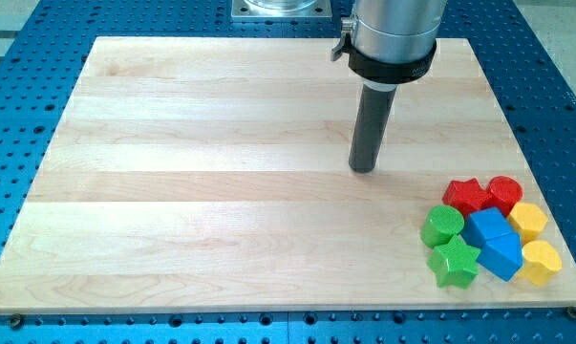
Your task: Push the blue triangle and yellow heart in between green blocks
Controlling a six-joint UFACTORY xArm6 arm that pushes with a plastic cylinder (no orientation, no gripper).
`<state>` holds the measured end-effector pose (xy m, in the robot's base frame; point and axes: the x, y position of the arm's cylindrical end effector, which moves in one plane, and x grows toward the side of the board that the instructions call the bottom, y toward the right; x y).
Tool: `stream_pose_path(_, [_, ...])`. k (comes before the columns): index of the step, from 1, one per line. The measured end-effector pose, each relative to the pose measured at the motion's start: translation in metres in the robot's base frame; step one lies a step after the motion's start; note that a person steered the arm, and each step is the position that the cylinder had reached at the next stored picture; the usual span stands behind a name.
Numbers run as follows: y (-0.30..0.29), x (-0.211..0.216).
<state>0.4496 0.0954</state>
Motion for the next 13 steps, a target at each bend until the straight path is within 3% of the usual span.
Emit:
stream_pose_path(2, [0.022,-0.003])
stream_pose_path(4, [0.191,-0.041])
stream_pose_path(5, [0.249,-0.038])
stream_pose_path(7, [0.25,-0.003])
stream_pose_path(9, [0.244,0.163])
stream_pose_path(13, [0.14,0.138])
